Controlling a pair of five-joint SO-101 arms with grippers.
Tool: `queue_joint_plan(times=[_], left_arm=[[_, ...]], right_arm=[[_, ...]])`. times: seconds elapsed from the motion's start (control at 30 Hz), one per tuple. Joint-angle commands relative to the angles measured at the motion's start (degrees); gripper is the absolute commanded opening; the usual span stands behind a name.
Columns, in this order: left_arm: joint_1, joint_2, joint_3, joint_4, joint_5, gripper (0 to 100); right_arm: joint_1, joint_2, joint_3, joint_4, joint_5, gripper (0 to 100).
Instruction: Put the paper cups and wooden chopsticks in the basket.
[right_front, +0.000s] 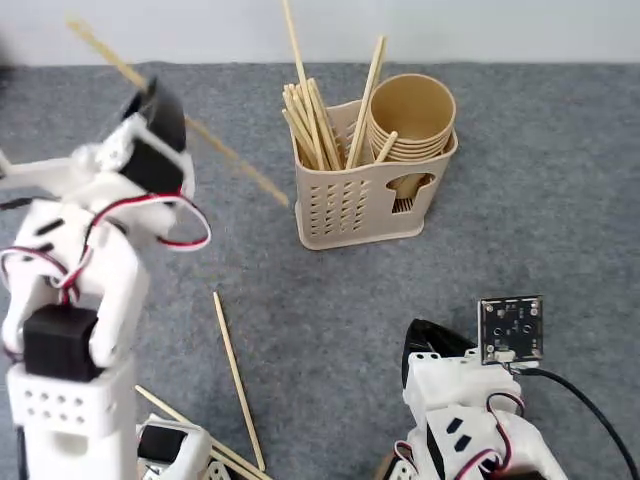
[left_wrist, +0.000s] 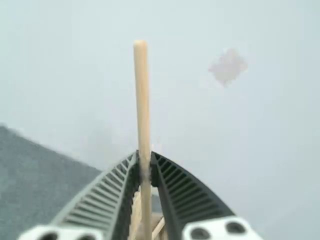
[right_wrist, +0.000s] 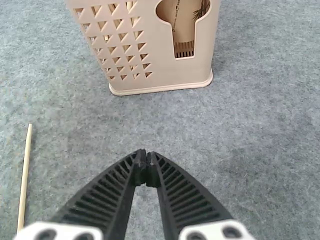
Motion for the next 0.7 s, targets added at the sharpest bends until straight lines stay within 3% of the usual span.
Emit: queue_joint_plan(times=[0.0,0.67], left_arm=[[1.85,4.57,-1.8,-6.95,0.62,1],[4.22,24.09,-1.89,-25.32,0.53,1]], right_arm=[[0.57,-0.04,-0.18,-0.75,0.09,0.8],[0.57,-0.04,-0.18,-0.57,0.09,0.8]])
